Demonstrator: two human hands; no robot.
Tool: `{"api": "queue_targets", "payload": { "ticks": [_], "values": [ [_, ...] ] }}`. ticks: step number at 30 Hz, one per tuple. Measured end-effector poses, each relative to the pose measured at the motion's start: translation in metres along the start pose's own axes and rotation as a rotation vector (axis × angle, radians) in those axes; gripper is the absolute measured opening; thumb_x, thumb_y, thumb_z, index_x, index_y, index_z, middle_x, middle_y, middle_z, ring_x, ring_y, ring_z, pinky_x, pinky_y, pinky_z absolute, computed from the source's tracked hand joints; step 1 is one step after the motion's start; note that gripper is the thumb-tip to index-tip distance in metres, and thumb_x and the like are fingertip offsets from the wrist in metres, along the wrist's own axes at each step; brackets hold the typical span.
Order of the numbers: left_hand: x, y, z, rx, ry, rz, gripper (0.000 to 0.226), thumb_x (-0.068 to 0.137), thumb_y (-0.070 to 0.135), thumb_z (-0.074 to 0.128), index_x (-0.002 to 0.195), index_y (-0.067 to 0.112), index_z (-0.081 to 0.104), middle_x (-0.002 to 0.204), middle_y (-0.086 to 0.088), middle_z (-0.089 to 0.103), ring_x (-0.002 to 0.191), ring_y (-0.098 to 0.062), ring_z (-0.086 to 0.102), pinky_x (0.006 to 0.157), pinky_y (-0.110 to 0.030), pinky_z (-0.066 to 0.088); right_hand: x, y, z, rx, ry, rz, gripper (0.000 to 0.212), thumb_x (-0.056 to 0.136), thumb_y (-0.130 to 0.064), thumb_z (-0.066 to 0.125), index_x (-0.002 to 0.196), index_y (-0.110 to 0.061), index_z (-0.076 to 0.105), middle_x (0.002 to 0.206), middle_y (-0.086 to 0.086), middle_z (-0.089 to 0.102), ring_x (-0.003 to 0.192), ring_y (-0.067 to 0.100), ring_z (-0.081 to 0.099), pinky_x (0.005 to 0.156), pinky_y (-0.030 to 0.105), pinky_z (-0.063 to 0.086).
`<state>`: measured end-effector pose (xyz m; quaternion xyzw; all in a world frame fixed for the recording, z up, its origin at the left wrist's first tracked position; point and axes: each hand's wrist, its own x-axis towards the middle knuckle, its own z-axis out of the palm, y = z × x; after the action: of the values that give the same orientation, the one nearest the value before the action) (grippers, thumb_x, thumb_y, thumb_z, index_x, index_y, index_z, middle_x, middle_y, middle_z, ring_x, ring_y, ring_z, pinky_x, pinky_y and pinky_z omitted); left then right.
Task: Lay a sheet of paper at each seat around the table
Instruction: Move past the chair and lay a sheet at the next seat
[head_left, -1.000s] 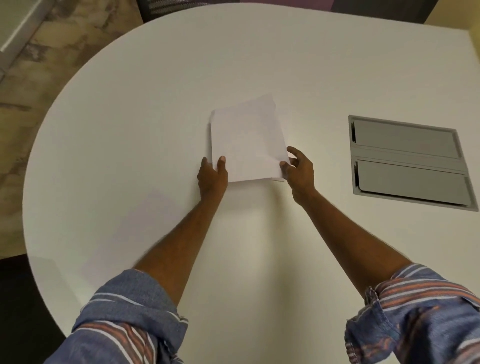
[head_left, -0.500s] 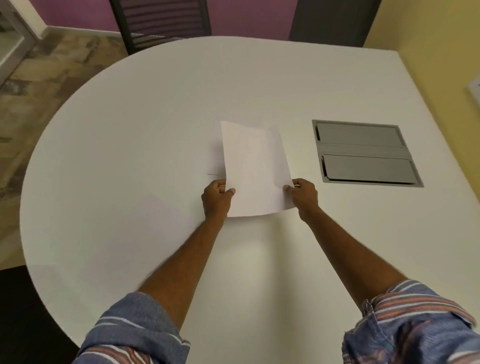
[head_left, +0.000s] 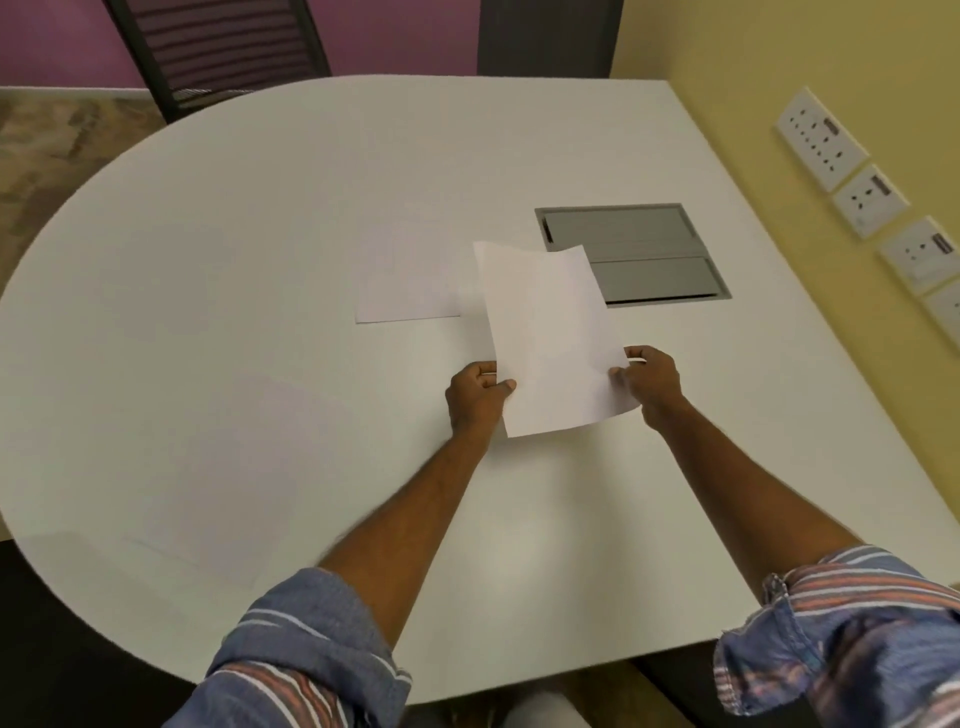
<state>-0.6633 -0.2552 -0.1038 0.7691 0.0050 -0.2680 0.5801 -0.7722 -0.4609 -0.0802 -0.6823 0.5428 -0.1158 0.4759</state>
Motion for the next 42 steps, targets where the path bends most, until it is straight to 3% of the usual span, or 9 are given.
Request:
{"api": "queue_targets", "payload": {
  "ticks": [12, 20, 29, 32, 38, 42],
  "values": [
    [-0.071, -0.015, 0.104, 0.048, -0.039, -0.022, 0.032, 0.08, 0.013, 0.079, 0.109, 0.012, 0.067, 0.1, -0.004, 0.072, 0.091, -0.023, 0.07, 0.087, -0.041, 0.059, 0.02, 0.07, -0.118, -0.024, -0.07, 0.036, 0.016, 0.077, -0.003, 0.07, 0.087, -0.015, 0.065, 0.101, 0.006, 0.068, 0.097, 0.027, 0.062, 0.073, 0.031, 0.045],
    [-0.124, -0.051, 0.202, 0.16, -0.053, 0.025, 0.037, 0.077, 0.011, 0.081, 0.109, 0.013, 0.064, 0.099, -0.004, 0.074, 0.086, -0.021, 0.071, 0.083, -0.042, 0.059, 0.042, 0.138, -0.201, -0.075, -0.064, 0.059, 0.023, 0.079, -0.002, 0.07, 0.1, -0.009, 0.066, 0.103, 0.004, 0.066, 0.092, 0.023, 0.06, 0.068, 0.027, 0.045],
    [-0.141, -0.082, 0.249, 0.257, -0.157, 0.042, 0.068, 0.076, 0.012, 0.081, 0.135, 0.023, 0.048, 0.093, -0.001, 0.069, 0.088, -0.02, 0.067, 0.079, -0.029, 0.051, 0.048, 0.192, -0.227, -0.17, -0.055, 0.062, 0.019, 0.078, -0.003, 0.075, 0.092, -0.009, 0.064, 0.09, 0.004, 0.062, 0.08, 0.019, 0.056, 0.056, 0.021, 0.039],
    [-0.142, -0.088, 0.253, 0.309, -0.186, 0.052, 0.075, 0.078, 0.012, 0.08, 0.141, 0.025, 0.041, 0.098, -0.001, 0.066, 0.089, -0.019, 0.064, 0.079, -0.028, 0.046, 0.053, 0.212, -0.227, -0.195, -0.076, 0.098, 0.02, 0.076, -0.005, 0.077, 0.093, -0.005, 0.067, 0.092, 0.006, 0.066, 0.08, 0.02, 0.059, 0.067, 0.025, 0.043],
    [-0.136, -0.111, 0.265, 0.412, -0.26, 0.087, 0.058, 0.079, 0.008, 0.078, 0.133, 0.022, 0.059, 0.113, -0.006, 0.065, 0.091, -0.019, 0.063, 0.084, -0.028, 0.05, 0.066, 0.248, -0.226, -0.287, -0.064, 0.115, 0.024, 0.072, -0.012, 0.081, 0.088, -0.01, 0.063, 0.093, 0.006, 0.067, 0.086, 0.025, 0.063, 0.071, 0.031, 0.046],
    [-0.135, -0.127, 0.271, 0.566, -0.291, 0.121, 0.056, 0.082, 0.009, 0.076, 0.134, 0.018, 0.058, 0.123, -0.003, 0.06, 0.093, -0.017, 0.061, 0.09, -0.028, 0.047, 0.066, 0.263, -0.224, -0.353, -0.041, 0.102, 0.03, 0.075, -0.015, 0.081, 0.092, -0.013, 0.057, 0.096, 0.008, 0.065, 0.085, 0.026, 0.061, 0.069, 0.03, 0.042]
  ]
}}
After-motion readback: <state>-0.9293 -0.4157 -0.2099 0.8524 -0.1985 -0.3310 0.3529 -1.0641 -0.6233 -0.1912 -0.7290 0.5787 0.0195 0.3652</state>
